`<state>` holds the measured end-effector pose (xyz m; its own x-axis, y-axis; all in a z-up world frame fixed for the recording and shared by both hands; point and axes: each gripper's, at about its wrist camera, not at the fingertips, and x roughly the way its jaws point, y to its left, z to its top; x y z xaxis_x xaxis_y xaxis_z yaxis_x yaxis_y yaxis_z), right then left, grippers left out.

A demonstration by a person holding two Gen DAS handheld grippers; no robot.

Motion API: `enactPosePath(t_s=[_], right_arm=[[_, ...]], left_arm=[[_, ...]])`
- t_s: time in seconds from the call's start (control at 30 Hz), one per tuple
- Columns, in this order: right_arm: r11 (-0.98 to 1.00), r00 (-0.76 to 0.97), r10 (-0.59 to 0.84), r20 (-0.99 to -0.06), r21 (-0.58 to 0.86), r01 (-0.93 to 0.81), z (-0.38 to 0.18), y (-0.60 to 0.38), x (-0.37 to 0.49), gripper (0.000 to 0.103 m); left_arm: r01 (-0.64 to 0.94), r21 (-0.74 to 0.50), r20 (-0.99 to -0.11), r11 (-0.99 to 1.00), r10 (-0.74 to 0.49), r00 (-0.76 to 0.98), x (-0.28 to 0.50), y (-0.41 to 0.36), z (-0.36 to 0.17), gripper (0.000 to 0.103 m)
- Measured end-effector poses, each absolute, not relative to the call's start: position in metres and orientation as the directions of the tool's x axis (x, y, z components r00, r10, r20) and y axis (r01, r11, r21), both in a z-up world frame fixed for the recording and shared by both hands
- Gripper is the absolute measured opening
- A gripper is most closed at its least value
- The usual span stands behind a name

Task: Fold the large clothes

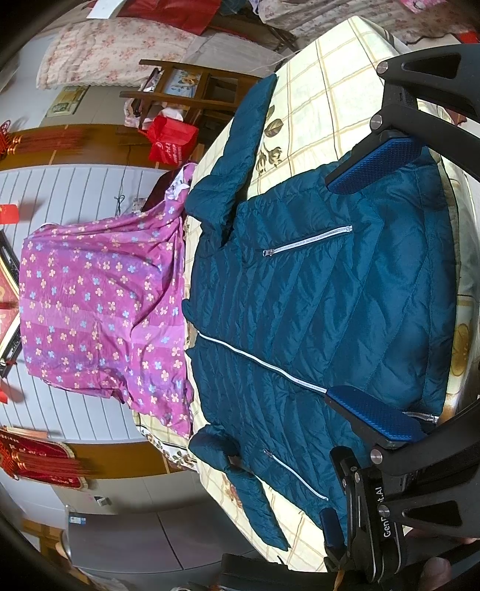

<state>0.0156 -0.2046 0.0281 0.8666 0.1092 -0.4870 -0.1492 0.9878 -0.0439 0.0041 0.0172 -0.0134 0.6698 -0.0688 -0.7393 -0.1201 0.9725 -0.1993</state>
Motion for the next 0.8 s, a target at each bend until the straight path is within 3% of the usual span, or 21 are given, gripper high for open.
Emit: enactPosePath(t_s=[0.2, 0.47, 0.8], right_arm=[[0.988, 0.845, 0.132, -0.518, 0.001, -0.154, 0.026, -0.21, 0.024, 0.103], [0.954, 0.776, 0.264, -0.573, 0.275, -0.122, 0.048, -0.234, 0.064, 0.103], [0.954, 0.748, 0.265, -0.608, 0.278, -0.112, 0.044, -0.219, 0.138, 0.103]], left_arm=[[-0.116, -0.208, -0.764, 0.971, -0.087, 0.64, 0.007, 0.017, -0.012, 0.103], [-0.129, -0.168, -0.774, 0.977, -0.05, 0.632, 0.008, 0.024, -0.013, 0.103], [-0.122, -0.217, -0.735, 0.969, -0.08, 0.673, 0.009, 0.032, -0.014, 0.103]])
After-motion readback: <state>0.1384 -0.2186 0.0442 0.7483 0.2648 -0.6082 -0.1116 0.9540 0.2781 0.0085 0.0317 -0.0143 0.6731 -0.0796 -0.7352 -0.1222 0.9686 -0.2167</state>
